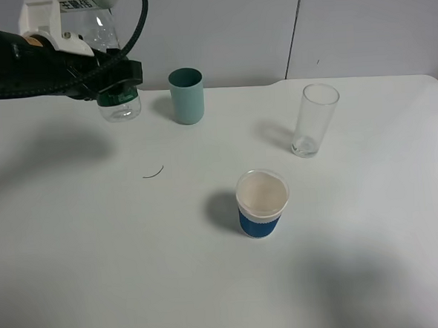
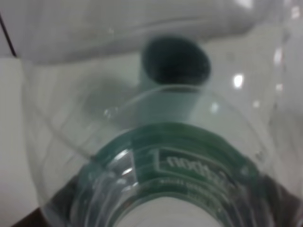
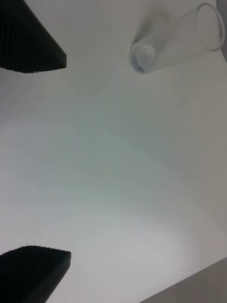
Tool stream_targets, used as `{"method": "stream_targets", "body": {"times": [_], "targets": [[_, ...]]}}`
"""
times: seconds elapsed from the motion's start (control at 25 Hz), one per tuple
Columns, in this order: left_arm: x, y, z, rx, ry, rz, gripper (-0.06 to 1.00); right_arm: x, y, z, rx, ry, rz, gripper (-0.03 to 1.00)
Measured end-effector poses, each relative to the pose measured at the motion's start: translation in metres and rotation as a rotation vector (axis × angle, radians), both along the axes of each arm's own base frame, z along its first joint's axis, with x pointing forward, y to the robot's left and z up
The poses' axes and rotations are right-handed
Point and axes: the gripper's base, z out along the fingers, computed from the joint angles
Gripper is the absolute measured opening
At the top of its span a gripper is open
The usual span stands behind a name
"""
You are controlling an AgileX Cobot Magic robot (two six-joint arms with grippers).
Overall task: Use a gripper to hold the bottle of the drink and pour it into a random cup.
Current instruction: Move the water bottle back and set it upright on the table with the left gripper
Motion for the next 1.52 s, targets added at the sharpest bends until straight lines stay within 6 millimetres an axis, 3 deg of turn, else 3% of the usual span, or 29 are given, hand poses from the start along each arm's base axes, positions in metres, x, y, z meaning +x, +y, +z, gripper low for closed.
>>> {"method": "stream_targets", "body": {"times": [0.16,0.36,0.88,1.12,1.52], "targets": [[-0.005,0.000,-0.006,-0.059,-0.109,-0.026,0.55,0.000,0.000,0.000,0.000,0.000,0.000,0.75],[-0.015,-0.011,-0.018,-0.084,-0.229,-0.199,0.55,0.000,0.000,0.000,0.000,0.000,0.000,0.75],[-0.008,-0.036,-0.070,-0.055,-0.298,-0.493,0.55,0.000,0.000,0.000,0.000,0.000,0.000,0.75],[-0.005,-0.034,-0.094,-0.030,-0.352,-0.609,0.55,0.000,0.000,0.000,0.000,0.000,0.000,0.75],[-0.002,-0.031,-0.125,0.011,-0.360,-0.647,0.55,0.000,0.000,0.000,0.000,0.000,0.000,0.75]]}}
